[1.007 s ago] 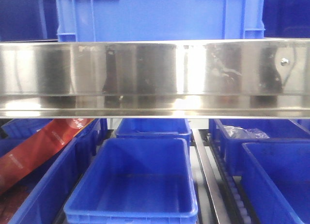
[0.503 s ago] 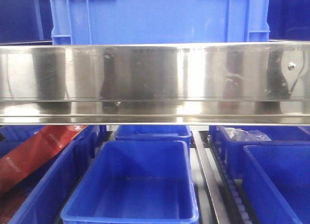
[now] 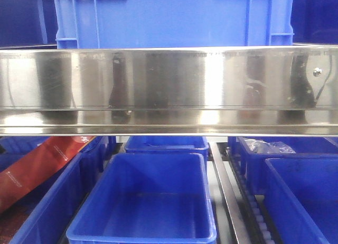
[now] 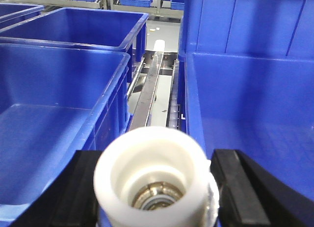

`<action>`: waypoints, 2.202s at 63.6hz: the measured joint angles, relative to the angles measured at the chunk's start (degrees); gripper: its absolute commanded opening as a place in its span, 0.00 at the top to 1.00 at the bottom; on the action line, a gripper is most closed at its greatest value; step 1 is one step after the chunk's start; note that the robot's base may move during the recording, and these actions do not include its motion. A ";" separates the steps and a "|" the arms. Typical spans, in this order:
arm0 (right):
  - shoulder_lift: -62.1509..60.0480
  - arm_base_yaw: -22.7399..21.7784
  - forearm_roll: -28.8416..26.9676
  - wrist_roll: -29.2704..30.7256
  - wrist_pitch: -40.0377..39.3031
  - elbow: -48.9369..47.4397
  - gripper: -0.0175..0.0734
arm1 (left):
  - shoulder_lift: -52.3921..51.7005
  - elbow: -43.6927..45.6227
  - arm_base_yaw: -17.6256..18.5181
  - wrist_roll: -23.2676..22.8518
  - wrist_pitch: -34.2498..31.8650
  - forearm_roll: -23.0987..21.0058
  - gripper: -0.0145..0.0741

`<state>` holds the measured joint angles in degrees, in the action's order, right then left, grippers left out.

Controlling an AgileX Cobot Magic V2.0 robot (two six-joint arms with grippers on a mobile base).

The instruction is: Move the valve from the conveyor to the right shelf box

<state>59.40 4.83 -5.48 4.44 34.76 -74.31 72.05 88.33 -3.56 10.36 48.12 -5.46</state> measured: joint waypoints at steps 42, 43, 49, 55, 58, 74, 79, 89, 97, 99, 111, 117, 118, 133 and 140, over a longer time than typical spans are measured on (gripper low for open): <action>0.00 0.00 0.00 0.00 0.00 0.00 0.98 | 0.00 0.00 0.00 0.00 -0.48 0.00 0.96; 0.00 0.00 0.00 0.00 -0.09 0.00 0.98 | 0.00 0.00 0.00 0.00 -0.61 0.00 0.96; 0.00 0.00 0.00 0.00 -0.73 0.00 0.98 | 0.00 0.00 0.00 0.00 -0.85 0.00 0.96; 0.00 0.00 0.00 0.00 -1.46 -0.03 0.98 | 0.00 0.00 0.00 0.00 -1.35 -0.21 0.96; 0.00 0.00 -0.12 0.00 -1.09 -0.79 0.98 | 0.00 0.00 0.11 0.00 -2.46 -0.83 0.96; 4.95 4.07 -0.32 0.00 0.89 -12.70 0.98 | 3.47 7.50 7.29 0.00 -3.49 -0.74 0.96; 7.99 7.20 -0.44 0.00 1.30 -17.96 0.98 | 6.61 11.81 11.44 0.00 -3.34 -0.98 0.96; 16.30 13.42 -0.56 0.00 3.24 -27.26 0.98 | 13.39 20.54 18.91 0.00 -3.26 -1.33 0.96; 22.33 16.96 -0.69 0.00 3.83 -31.15 0.98 | 19.06 25.32 23.02 0.00 -3.13 -1.56 0.96; 23.64 17.62 -0.69 0.00 3.93 -31.63 0.98 | 20.58 26.05 23.85 0.00 -3.13 -1.65 0.96; 31.96 19.98 -0.90 0.00 4.65 -32.32 0.98 | 27.94 26.76 26.23 0.11 -2.91 -1.65 0.96; 35.69 19.98 -1.02 0.00 5.38 -32.32 0.98 | 31.12 26.76 26.31 0.11 -2.19 -2.07 0.96; 36.17 19.98 -1.02 0.00 5.41 -32.32 0.98 | 31.55 26.76 26.31 0.11 -1.96 -2.05 0.96; 41.95 19.98 -1.02 0.00 6.43 -32.32 0.82 | 35.86 26.76 26.31 0.11 -0.88 -2.47 0.85; 42.93 19.98 -1.02 0.00 6.79 -32.32 0.63 | 36.64 26.76 26.36 0.11 -0.76 -2.59 0.63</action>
<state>102.33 24.81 -6.49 4.44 41.55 -106.63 108.69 115.09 22.80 10.47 47.36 -8.05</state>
